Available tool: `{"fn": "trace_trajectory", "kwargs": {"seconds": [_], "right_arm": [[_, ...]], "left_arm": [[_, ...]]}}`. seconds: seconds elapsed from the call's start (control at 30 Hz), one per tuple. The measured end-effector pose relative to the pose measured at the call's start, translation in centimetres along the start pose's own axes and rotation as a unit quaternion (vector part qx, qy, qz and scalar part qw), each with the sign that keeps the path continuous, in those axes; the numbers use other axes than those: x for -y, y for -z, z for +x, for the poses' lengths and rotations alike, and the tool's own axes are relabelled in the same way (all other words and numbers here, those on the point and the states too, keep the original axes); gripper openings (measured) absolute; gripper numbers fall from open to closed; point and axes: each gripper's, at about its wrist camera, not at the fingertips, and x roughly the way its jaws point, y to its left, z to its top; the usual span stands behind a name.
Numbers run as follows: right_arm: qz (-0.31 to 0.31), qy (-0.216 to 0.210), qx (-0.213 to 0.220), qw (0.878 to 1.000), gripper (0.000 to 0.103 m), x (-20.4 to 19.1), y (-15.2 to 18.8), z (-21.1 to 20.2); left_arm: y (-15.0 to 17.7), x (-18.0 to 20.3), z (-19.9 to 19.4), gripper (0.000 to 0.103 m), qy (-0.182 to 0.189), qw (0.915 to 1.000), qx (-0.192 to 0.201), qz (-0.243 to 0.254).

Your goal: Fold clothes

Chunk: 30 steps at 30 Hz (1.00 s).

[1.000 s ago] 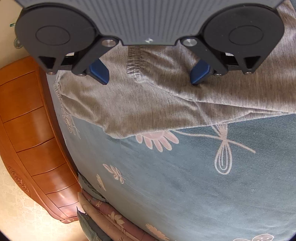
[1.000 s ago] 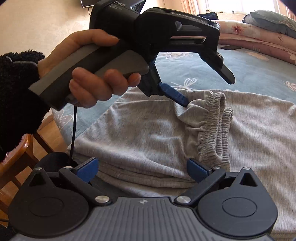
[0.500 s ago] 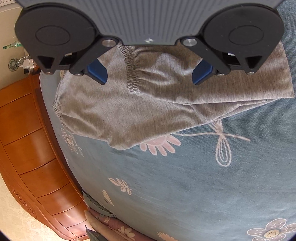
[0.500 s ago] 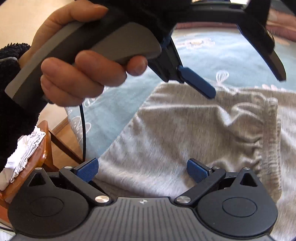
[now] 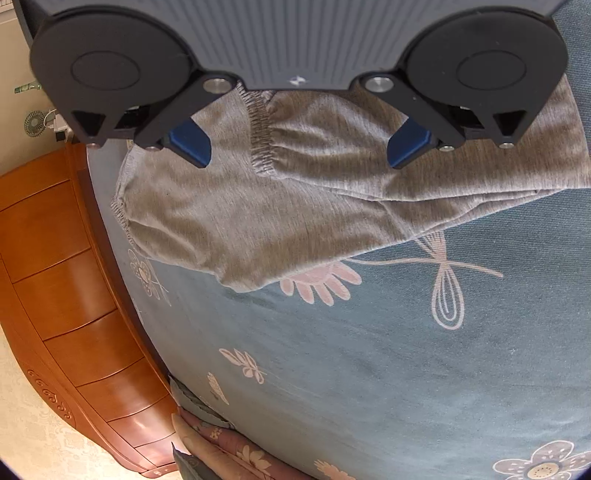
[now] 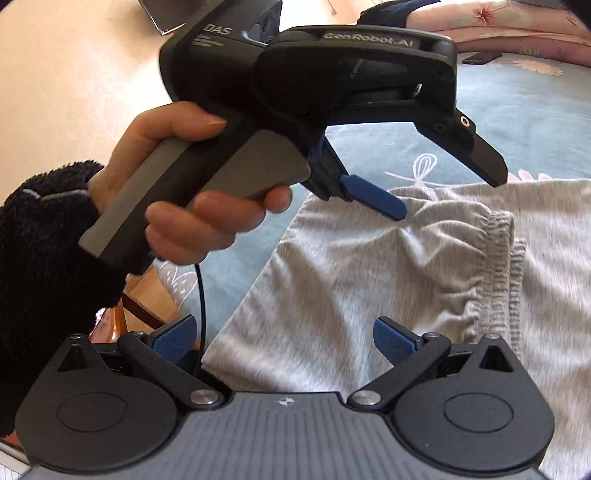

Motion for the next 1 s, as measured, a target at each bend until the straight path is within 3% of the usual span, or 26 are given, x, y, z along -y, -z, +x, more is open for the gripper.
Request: {"fn": "trace_trajectory", "kwargs": {"seconds": [0.17, 0.33, 0.47, 0.57, 0.7, 0.83, 1.0], "right_arm": [[0.01, 0.008, -0.042, 0.999, 0.103, 0.7, 1.1, 1.2], [0.018, 0.007, -0.048, 0.999, 0.103, 0.4, 3.1, -1.1], [0.046, 0.0, -0.02, 0.999, 0.103, 1.0, 2.9, -2.8], [0.04, 0.006, 0.014, 0.999, 0.103, 0.8, 2.6, -4.4], [0.054, 0.015, 0.027, 0.998, 0.103, 1.7, 3.0, -5.3], [0.069, 0.035, 0.032, 0.996, 0.103, 2.6, 3.3, -6.1], [0.081, 0.068, 0.069, 0.992, 0.103, 3.7, 3.5, -9.1]], "left_arm": [[-0.5, -1.4, 1.6, 0.101, -0.008, 0.9997, -0.003, -0.023], [-1.0, -2.5, 2.1, 0.101, 0.001, 0.9986, 0.018, -0.05], [0.1, -1.3, 0.2, 0.101, -0.029, 0.9992, 0.019, -0.019], [2.2, -1.0, -2.1, 0.102, -0.022, 0.9994, 0.027, -0.002], [5.7, -2.5, -3.6, 0.102, 0.003, 0.9991, 0.028, -0.032], [8.7, -4.3, -3.3, 0.102, -0.001, 0.9978, 0.021, -0.063], [10.5, -2.8, -7.0, 0.102, -0.003, 0.9965, 0.073, -0.04]]}}
